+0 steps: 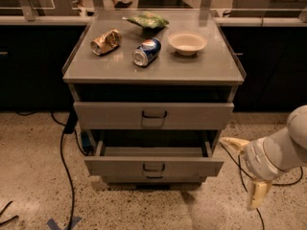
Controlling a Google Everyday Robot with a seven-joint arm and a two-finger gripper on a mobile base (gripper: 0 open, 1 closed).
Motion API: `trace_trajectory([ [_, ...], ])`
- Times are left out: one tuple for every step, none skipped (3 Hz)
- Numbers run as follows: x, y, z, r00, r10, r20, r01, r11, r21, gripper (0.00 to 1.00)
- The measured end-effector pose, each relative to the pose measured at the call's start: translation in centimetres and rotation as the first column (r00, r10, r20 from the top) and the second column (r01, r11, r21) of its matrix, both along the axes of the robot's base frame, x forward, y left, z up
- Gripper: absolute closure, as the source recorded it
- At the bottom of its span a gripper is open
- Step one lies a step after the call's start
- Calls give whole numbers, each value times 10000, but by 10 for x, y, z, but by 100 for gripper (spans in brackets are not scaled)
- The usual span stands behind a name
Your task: Open middle drawer
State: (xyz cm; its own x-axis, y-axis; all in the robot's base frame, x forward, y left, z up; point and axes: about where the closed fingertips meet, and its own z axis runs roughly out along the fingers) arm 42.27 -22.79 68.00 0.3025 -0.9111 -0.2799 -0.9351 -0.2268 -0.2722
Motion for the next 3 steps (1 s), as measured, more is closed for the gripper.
trace_trajectory([
  [-31,-41,26,9995,-323,1,322,9979,570,0],
  [-58,-73,38,9962,-847,-192,862,9918,939,0],
  [-59,-72,39,9963,-833,-214,850,9920,932,0],
])
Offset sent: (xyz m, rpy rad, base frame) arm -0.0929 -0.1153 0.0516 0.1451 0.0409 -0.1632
